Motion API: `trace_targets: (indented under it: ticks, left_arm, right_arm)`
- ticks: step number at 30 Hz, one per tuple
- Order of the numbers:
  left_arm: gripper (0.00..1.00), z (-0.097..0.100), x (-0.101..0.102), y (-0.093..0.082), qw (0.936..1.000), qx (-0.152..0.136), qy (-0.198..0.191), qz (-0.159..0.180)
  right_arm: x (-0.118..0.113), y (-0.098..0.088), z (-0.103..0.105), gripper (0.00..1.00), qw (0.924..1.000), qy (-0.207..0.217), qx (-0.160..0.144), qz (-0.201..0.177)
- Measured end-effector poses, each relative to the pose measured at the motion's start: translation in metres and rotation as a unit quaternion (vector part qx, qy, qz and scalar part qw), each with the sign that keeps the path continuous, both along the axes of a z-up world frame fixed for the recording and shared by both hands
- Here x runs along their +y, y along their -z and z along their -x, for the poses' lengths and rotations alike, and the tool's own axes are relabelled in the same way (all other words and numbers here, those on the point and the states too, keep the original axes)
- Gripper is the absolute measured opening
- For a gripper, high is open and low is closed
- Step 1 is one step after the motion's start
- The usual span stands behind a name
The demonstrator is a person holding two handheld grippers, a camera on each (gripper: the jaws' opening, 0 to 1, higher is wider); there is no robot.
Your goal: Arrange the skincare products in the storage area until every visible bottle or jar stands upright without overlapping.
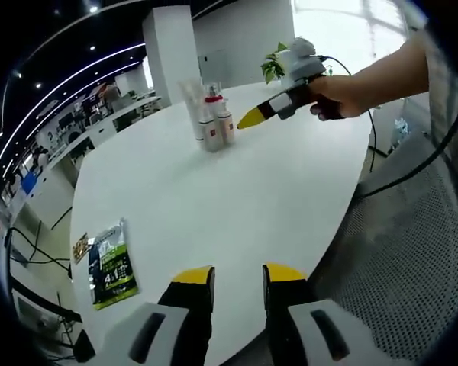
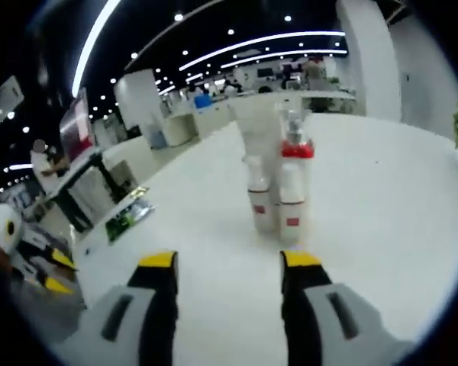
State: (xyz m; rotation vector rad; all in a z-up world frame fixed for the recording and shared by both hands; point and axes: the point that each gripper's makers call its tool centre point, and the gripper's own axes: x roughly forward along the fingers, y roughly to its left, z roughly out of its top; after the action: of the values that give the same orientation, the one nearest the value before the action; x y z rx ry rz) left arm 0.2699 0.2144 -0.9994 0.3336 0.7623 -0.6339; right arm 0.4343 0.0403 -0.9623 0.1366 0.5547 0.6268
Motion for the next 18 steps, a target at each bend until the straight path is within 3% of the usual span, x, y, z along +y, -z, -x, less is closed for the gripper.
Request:
trace_targets:
  ticks: [8, 14, 18]
  left_arm:
    - [0.25, -0.001, 0.001, -0.003, 1.0000, -0.008, 0.000, -0.001]
    - [0.26, -0.002, -0.002, -0.008, 0.9998, -0.012, -0.003, 0.014]
    - [0.26, -0.002, -0.008, -0.012, 0.9994, -0.014, -0.002, 0.030]
  right_arm:
    - [0.038, -0.016, 0.068, 0.62, 0.9983, -0.049, 0.014, -0.029]
    - [0.058, -0.022, 0.103, 0.70, 0.9961, -0.071, 0.025, -0.047]
    - [0.061, -0.029, 0.115, 0.73, 0.9962, -0.071, 0.007, -0.050]
